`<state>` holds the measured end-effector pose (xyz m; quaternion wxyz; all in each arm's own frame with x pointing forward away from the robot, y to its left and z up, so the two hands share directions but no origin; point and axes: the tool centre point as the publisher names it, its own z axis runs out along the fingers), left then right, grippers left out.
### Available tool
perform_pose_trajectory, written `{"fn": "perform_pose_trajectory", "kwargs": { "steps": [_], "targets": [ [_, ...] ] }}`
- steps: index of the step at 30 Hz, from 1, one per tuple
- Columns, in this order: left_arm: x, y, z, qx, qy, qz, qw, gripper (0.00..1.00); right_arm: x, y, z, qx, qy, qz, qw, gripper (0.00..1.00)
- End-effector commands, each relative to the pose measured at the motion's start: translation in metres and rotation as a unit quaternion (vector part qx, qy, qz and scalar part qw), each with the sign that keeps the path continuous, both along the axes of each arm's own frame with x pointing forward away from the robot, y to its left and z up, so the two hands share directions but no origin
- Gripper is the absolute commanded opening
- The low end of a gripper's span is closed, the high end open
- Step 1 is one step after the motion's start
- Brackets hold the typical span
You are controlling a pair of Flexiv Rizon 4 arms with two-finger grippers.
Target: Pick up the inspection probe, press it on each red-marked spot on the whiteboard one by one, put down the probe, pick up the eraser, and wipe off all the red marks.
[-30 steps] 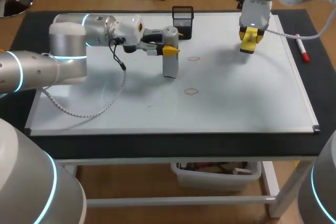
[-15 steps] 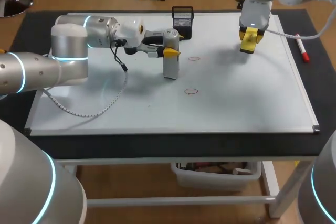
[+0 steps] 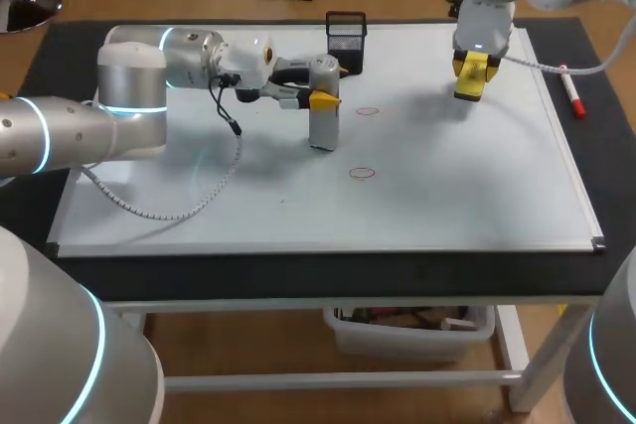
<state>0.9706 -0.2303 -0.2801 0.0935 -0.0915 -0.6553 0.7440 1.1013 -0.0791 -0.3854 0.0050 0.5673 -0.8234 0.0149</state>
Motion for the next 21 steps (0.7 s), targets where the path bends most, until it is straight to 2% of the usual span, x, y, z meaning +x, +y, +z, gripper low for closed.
{"fn": "perform_pose_trajectory", "kwargs": {
  "steps": [1,11,15,21],
  "targets": [
    [0.001,0.000,-0.004,0.000,0.002,-0.002,1.000,0.00,0.000,-0.001,0.002,-0.002,0.000,0.001,1.000,0.00],
    [0.001,0.000,-0.004,-0.002,0.002,-0.003,1.000,0.00,0.000,-0.001,0.002,-0.002,0.000,0.001,1.000,0.00],
    [0.001,-0.001,0.011,-0.001,-0.002,0.008,1.000,0.00,0.000,-0.001,0.002,-0.002,0.000,0.001,1.000,0.00],
    [0.006,0.007,0.034,-0.020,-0.017,0.022,0.999,0.00,0.000,-0.001,0.002,-0.002,0.000,0.001,1.000,0.00]
  ]
}}
